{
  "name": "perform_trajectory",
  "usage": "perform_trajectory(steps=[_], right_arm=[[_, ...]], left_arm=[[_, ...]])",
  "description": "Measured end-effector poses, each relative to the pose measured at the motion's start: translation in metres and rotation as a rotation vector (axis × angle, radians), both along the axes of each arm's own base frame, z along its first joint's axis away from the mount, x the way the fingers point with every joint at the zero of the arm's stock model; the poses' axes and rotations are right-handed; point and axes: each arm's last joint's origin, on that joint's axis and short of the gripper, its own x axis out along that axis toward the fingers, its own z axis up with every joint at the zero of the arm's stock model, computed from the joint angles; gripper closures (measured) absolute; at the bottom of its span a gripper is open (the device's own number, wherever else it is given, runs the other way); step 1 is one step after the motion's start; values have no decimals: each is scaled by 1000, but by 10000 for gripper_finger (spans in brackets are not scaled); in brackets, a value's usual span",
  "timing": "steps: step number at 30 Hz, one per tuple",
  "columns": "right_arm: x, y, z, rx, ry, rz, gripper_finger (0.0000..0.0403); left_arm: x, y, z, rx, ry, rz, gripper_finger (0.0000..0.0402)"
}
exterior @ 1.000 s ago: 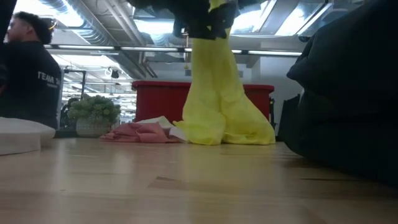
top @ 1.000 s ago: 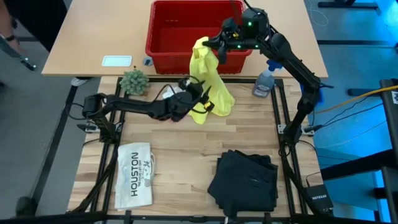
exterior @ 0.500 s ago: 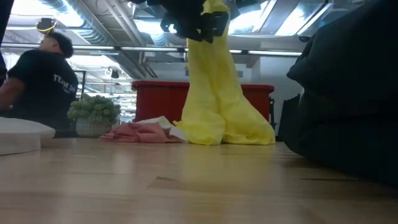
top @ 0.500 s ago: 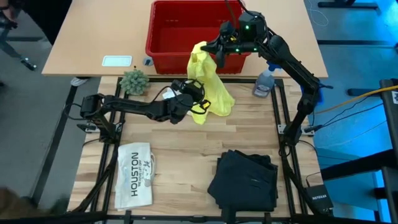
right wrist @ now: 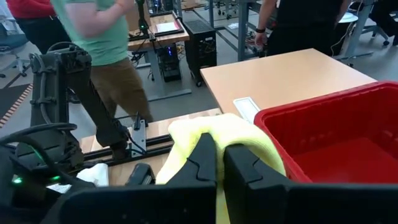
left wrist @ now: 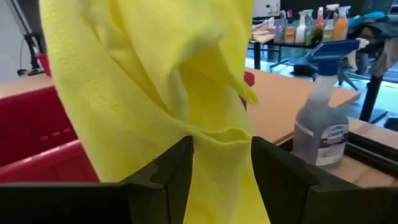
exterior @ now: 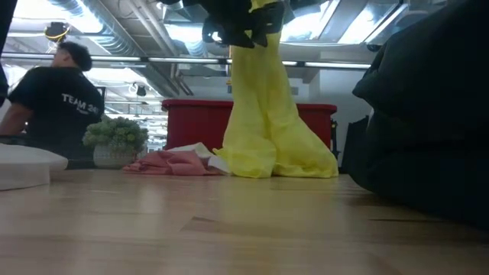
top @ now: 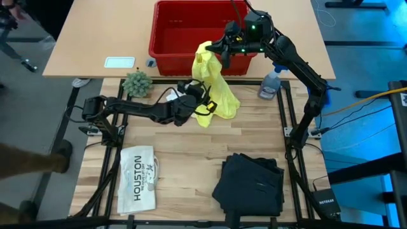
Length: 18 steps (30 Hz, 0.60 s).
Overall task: Fold laundry
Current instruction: Fold the yellow shirt
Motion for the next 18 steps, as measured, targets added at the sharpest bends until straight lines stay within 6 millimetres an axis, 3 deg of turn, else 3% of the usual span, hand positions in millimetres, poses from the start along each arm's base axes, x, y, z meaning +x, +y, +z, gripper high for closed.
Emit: perform_trajectory(steps=[8, 11, 15, 18], right_arm=[[0, 1, 0, 30, -5, 27, 403], [0, 2, -1, 40, -4, 45, 403], [-1, 2, -3, 42, 21, 48, 403], [-4, 1, -6, 29, 59, 45, 403]], left_arm=[[-7, 29, -8, -57, -2, 106, 254], [-7, 40, -9, -98, -30, 33, 288], [-9, 48, -14, -177, -27, -50, 376], [-16, 48, -13, -228, -7, -53, 394]])
